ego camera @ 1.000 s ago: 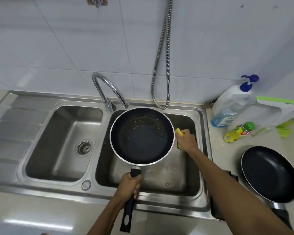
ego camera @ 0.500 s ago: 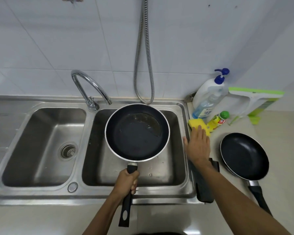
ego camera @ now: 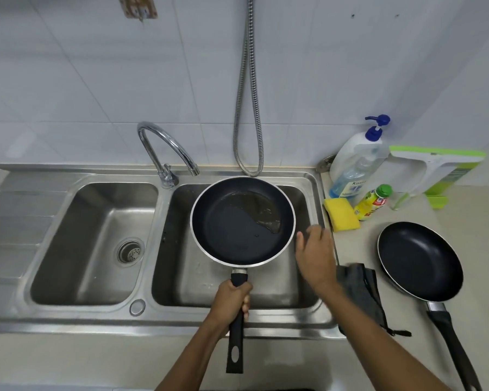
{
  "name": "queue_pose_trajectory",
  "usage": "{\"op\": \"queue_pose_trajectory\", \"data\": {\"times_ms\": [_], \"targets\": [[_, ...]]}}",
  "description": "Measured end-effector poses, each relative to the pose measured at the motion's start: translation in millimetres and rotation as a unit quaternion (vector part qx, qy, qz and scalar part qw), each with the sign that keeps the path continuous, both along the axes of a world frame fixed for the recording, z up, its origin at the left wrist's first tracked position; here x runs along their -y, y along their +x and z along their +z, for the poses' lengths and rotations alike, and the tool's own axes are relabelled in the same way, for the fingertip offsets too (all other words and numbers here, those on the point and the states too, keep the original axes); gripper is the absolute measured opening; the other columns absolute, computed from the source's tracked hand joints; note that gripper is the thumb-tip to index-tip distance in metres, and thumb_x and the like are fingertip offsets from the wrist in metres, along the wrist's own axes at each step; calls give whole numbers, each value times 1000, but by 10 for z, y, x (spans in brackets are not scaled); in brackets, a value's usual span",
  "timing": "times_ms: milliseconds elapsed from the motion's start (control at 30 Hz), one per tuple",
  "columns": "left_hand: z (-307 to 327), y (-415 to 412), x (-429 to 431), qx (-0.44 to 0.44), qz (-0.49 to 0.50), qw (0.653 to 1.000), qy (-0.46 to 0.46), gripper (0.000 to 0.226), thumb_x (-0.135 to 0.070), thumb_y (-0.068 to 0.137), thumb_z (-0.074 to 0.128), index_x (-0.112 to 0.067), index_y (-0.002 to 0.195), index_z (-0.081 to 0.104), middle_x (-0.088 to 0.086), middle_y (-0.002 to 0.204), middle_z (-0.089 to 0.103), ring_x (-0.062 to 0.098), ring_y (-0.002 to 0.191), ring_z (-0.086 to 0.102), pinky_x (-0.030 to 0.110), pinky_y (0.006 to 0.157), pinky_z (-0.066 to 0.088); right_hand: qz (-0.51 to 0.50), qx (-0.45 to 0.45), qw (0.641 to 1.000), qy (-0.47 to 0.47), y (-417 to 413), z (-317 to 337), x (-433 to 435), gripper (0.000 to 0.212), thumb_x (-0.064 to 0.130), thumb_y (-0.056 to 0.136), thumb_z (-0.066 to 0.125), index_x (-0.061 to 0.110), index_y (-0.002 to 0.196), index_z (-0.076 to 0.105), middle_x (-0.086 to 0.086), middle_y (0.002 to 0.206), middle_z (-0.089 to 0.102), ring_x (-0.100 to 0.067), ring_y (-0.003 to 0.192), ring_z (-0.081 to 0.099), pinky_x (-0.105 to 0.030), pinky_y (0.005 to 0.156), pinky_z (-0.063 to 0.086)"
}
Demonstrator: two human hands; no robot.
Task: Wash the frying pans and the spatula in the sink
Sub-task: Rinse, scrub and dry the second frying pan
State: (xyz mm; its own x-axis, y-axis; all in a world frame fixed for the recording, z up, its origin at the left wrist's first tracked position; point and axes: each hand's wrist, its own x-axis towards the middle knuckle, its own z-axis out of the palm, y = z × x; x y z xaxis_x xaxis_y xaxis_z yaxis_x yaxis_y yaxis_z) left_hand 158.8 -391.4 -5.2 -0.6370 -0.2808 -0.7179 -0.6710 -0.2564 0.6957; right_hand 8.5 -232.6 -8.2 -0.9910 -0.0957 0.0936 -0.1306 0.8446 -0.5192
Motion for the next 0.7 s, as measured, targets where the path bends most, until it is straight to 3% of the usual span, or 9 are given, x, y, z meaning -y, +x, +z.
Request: {"op": "queue_pose_trajectory", "data": {"times_ms": [67, 133, 200, 300, 333, 433, 533, 600, 700], "targets": [[47, -50, -84, -12, 18, 1000, 1, 27, -12, 89, 61, -7, 62, 57, 9, 53, 55, 26, 52, 64, 31, 51, 52, -5, 92, 990, -104, 447, 128, 150, 17, 28, 101, 54, 16, 92, 46, -7, 90, 56, -32, 84, 56, -43, 73, 47], [47, -97, -174, -40, 16, 999, -8, 33, -29, 82, 67, 2, 71, 68, 10, 64, 68, 25, 69, 71, 36, 65, 58, -14, 238, 958, -161, 874, 174, 235, 22, 36, 104, 47, 17, 94, 45, -3, 90, 58, -27, 85, 60, -40, 76, 49], [92, -111, -248, -52, 12, 999, -1, 38, -40, 82, 70, -3, 75, 74, 6, 72, 74, 21, 73, 71, 32, 70, 57, -38, 356, 909, -213, 1167, 163, 309, 38, 52, 102, 43, 15, 101, 45, -5, 94, 64, -22, 85, 66, -41, 80, 55], [96, -83, -309, -42, -21, 999, -17, 44, -56, 87, 65, -16, 79, 80, 10, 80, 78, 23, 79, 76, 39, 75, 61, -119, 452, 809, -357, 1315, 183, 405, 68, 74, 91, 44, 8, 107, 47, -18, 79, 67, -27, 64, 71, -42, 59, 60], [121, -77, -313, -38, -25, 999, -20, 48, -60, 86, 63, -16, 81, 81, 10, 80, 78, 24, 74, 75, 37, 67, 61, -130, 458, 794, -377, 1315, 225, 412, 70, 76, 90, 44, 8, 108, 46, -20, 69, 63, -28, 54, 65, -39, 52, 57], [217, -53, -344, -19, -32, 999, 17, 56, -66, 89, 59, -15, 73, 77, 12, 65, 71, 25, 42, 57, 26, 37, 47, -93, 442, 819, -354, 1332, 345, 387, 72, 80, 85, 41, 15, 116, 34, -11, 54, 55, -22, 42, 49, -29, 43, 42], [247, -13, -317, -39, -41, 997, 57, 57, -68, 88, 59, -19, 61, 72, 12, 57, 63, 23, 41, 54, 24, 38, 45, -31, 393, 877, -274, 1386, 366, 391, 60, 72, 95, 32, 34, 141, 19, -7, 73, 68, -18, 52, 63, -30, 45, 49], [192, -19, -260, -56, -74, 994, 55, 52, -67, 91, 54, -21, 75, 73, 2, 68, 68, 14, 61, 66, 26, 54, 54, 14, 347, 917, -199, 1407, 368, 409, 61, 69, 97, 26, 40, 150, 14, -7, 98, 73, -20, 77, 72, -40, 65, 61], [221, -71, 12, -43, -146, 987, 51, 57, -72, 94, 39, -26, 104, 72, -9, 94, 71, 9, 99, 67, 28, 93, 53, 68, 286, 949, -118, 1422, 343, 472, 46, 50, 106, 27, 42, 151, 22, -4, 113, 71, -19, 91, 70, -42, 84, 58]]}}
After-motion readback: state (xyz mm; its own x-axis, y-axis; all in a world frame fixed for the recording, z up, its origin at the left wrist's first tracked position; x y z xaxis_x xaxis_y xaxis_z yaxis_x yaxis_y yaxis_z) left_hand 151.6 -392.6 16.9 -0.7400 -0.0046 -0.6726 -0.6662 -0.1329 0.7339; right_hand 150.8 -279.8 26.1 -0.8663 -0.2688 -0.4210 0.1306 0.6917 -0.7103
